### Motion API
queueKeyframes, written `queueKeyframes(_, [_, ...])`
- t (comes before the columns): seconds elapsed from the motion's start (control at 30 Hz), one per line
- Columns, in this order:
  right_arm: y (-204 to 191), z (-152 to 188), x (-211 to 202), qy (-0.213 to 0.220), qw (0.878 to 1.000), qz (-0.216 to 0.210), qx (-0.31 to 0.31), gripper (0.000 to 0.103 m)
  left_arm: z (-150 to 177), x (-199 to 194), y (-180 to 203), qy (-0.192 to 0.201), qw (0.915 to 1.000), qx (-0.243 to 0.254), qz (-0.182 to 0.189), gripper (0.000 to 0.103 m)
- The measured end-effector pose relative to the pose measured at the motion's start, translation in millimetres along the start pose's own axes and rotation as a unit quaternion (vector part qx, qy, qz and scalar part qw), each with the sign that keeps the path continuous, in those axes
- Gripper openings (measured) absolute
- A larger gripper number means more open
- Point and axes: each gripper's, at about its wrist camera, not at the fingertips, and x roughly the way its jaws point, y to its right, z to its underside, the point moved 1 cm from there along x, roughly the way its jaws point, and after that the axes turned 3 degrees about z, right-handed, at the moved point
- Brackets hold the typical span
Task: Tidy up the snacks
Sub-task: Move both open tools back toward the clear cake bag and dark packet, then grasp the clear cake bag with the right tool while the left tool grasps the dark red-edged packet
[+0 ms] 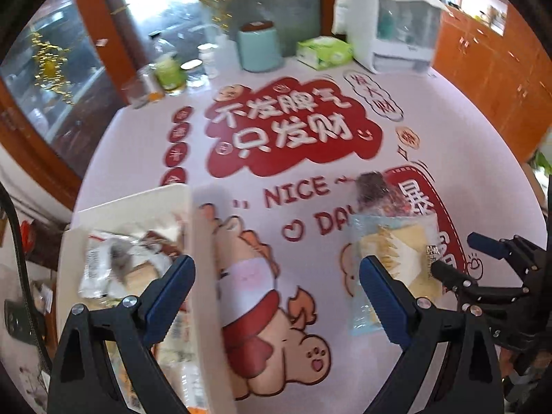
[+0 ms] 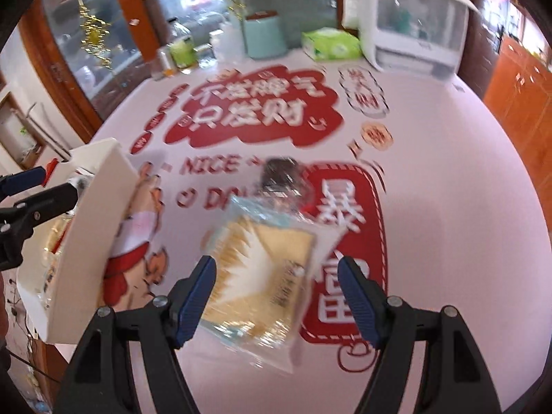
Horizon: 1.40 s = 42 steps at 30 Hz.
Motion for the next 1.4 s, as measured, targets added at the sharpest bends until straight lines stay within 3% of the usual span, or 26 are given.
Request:
queueKeyframes(0.2, [13, 16, 23, -0.035, 0.999, -0.015, 0.019, 0.074, -5, 28, 14, -0.028, 0.9994, 0.005, 0.018, 0.096])
queueKeyframes(0.4, [10, 20, 43, -0.06, 0.996, -0.06, 0.019, 0.072, -16, 45, 18, -0.044, 0.9986, -0.003, 0.03, 0.096])
queueKeyframes(0.43, [9, 20, 46, -0.063, 0.996, -0.064, 0.017, 0.063, -19, 48, 20, -0.044, 0.9986, -0.001, 0.029, 0.096])
queueKeyframes(0.47, [9, 21, 50, -0.067, 0.995, -0.07, 0.013, 0.046, -20, 49, 21, -0.045, 0.9986, 0.0, 0.029, 0.096])
queueKeyframes(0.5, [8, 21, 53, -0.072, 0.995, -0.075, 0.009, 0.044, -23, 52, 24, -0.046, 0.9985, 0.002, 0.028, 0.096])
queueKeyframes(0.67, [13, 16, 44, -0.05, 0.995, -0.088, 0.002, 0.009, -36, 66, 39, -0.054, 0.9978, 0.014, 0.034, 0.096])
queueKeyframes(0.73, [16, 13, 42, -0.046, 0.996, -0.079, -0.003, 0.003, -43, 77, 48, -0.061, 0.9972, 0.021, 0.037, 0.096])
queueKeyframes(0.93, [40, 11, 30, -0.033, 0.998, -0.048, 0.001, 0.002, -64, 115, 74, -0.093, 0.9943, 0.022, 0.049, 0.096])
queueKeyframes(1.17, [83, 17, 20, -0.025, 0.999, -0.021, 0.036, 0.001, -93, 161, 96, -0.122, 0.9896, -0.031, 0.07, 0.096])
queueKeyframes(1.3, [103, 22, 14, -0.02, 0.998, -0.011, 0.057, 0.001, -112, 170, 108, -0.102, 0.9931, 0.017, 0.055, 0.096])
queueKeyframes(1.4, [117, 27, 14, -0.019, 0.997, -0.003, 0.07, 0.001, -116, 186, 112, -0.134, 0.9875, 0.05, 0.066, 0.095])
